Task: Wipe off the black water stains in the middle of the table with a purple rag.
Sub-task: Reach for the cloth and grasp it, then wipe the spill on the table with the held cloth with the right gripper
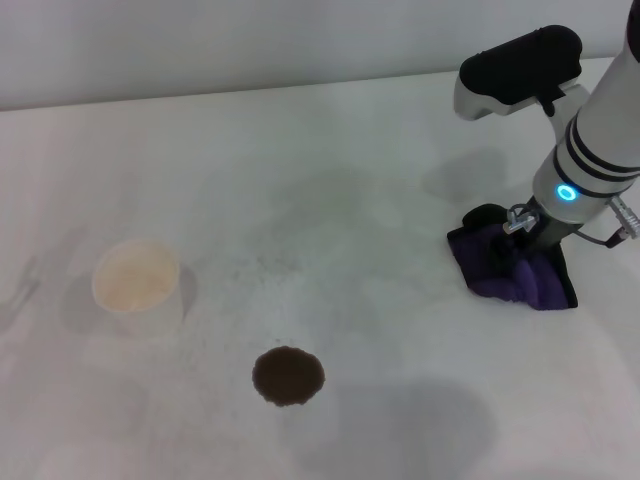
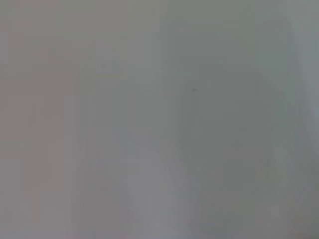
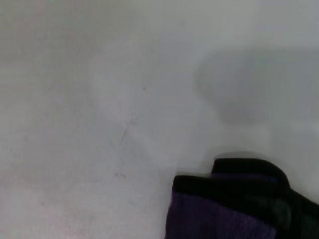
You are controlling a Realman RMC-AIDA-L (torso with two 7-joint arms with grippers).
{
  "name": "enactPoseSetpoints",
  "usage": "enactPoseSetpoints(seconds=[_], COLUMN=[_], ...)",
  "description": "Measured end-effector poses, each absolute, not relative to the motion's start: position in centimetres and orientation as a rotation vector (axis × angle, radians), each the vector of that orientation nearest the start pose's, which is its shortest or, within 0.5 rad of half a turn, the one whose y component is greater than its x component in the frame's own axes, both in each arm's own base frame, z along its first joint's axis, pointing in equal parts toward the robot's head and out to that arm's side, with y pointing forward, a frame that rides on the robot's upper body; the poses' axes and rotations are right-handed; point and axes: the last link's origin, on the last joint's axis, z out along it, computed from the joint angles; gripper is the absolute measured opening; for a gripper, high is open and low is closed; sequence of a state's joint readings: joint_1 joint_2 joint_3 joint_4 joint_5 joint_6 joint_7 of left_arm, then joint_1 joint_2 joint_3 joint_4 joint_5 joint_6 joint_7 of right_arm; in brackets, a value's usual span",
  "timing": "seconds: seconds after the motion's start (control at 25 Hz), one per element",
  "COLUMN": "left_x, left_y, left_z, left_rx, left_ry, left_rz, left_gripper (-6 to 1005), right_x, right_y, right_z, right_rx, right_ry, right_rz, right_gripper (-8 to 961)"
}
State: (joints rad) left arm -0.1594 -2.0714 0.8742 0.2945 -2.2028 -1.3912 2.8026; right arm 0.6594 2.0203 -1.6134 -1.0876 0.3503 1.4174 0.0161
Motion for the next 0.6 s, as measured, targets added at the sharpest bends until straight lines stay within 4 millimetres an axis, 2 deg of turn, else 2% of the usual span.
enactPoseSetpoints(seconds=[0.28, 0.44, 0.6], left_x=[-36.9, -36.9, -36.7], left_y=[25.0, 25.0, 25.2], left_z=[2.6, 2.6, 2.6], left_rx=[-1.782, -1.783, -1.785], left_ry=[-0.316, -0.315, -0.312], left_rz=[-0.636, -0.638, -0.641], left_gripper=[876, 876, 875], right_x=[22.2, 20.3, 18.6], right_y=[36.0, 35.2, 34.3], right_z=[-2.4, -3.8, -5.7], right_rx=[-2.089, -2.175, -2.270], right_ry=[1.307, 1.260, 1.214], right_rz=[-0.716, -0.685, -0.652], right_gripper=[201, 122, 103])
